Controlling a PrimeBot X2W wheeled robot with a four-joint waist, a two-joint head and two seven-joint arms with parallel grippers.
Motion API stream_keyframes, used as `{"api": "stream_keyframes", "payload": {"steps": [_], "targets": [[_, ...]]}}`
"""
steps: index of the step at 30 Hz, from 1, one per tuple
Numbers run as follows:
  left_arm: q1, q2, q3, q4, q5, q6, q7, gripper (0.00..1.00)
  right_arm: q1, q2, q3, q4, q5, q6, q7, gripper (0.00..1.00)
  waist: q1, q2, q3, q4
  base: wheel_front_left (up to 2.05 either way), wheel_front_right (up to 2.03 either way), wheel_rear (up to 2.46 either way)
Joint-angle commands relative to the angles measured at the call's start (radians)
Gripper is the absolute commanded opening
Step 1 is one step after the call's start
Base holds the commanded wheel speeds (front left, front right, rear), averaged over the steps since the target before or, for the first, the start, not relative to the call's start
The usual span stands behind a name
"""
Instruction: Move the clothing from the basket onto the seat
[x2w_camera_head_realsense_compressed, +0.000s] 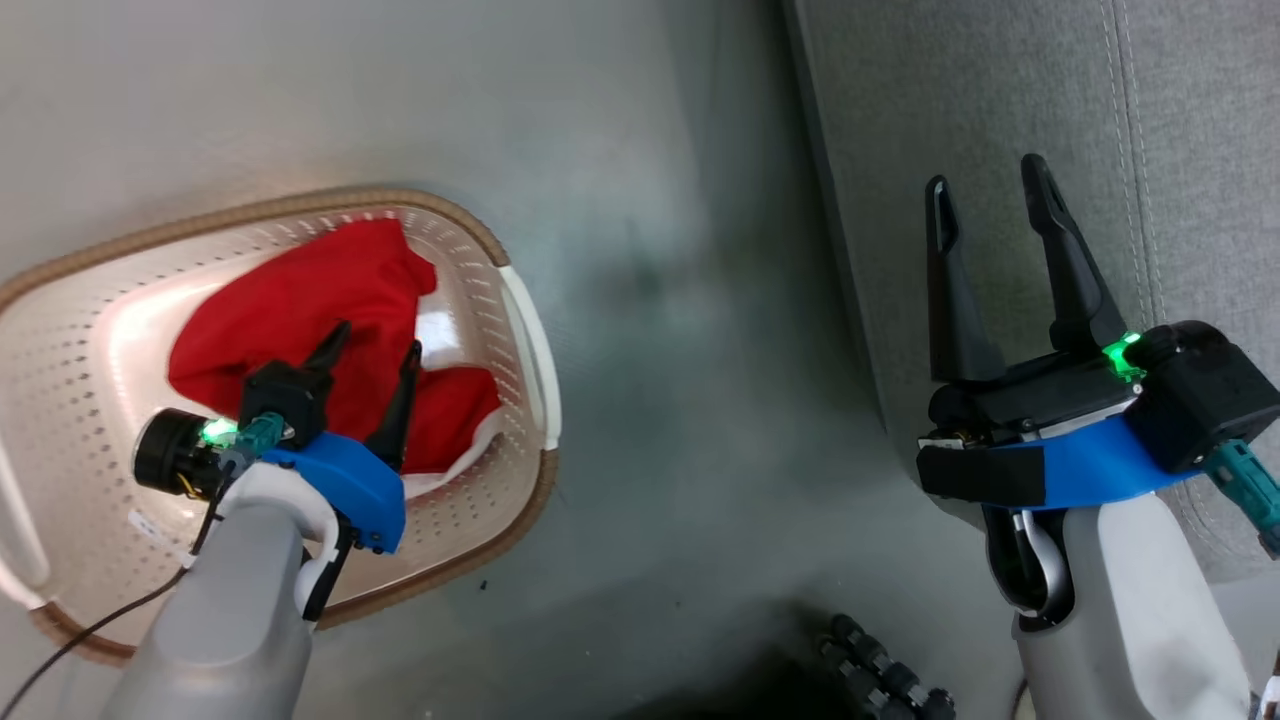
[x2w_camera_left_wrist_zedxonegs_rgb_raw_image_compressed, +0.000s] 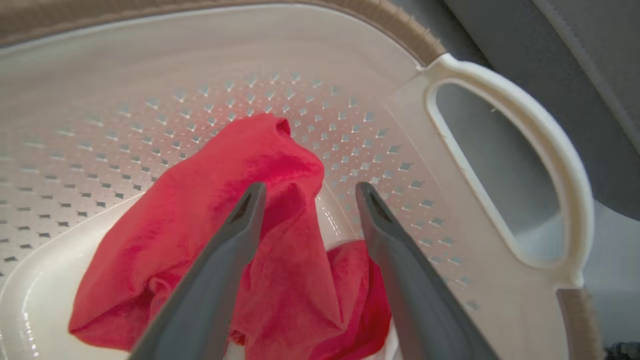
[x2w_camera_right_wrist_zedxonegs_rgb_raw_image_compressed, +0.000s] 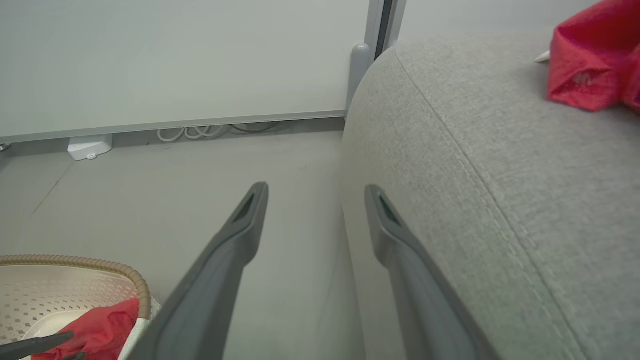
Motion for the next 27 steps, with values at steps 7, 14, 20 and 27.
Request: {"api": "stream_keyframes", "payload": {"steps": [7,14,20,27], "targets": [[-0.085,0.006,0.002,0.131,0.009,0.034,-0.002,1.00,0.002,0.003,0.012,0.012,0.020,-0.001,-0.022,1.00,-0.0002,0.0000,0.072,-0.042,0.00,0.00,0.00],[-0.145,-0.009,0.011,0.248,-0.012,0.052,0.001,0.00,0.016,0.003,0.016,0.005,0.022,-0.001,-0.028,1.00,-0.0002,0.0000,0.083,-0.034,0.00,0.00,0.00],[-0.171,-0.018,0.000,0.291,-0.019,0.037,0.001,0.00,0.007,0.003,0.020,0.005,0.025,-0.001,-0.030,1.00,-0.0002,0.0000,0.086,-0.029,0.00,0.00,0.00],[-0.188,-0.020,-0.011,0.309,-0.023,0.028,-0.002,0.00,-0.013,0.003,0.028,0.017,0.021,-0.001,-0.032,1.00,-0.0002,0.0000,0.080,-0.025,0.00,0.00,0.00]]}}
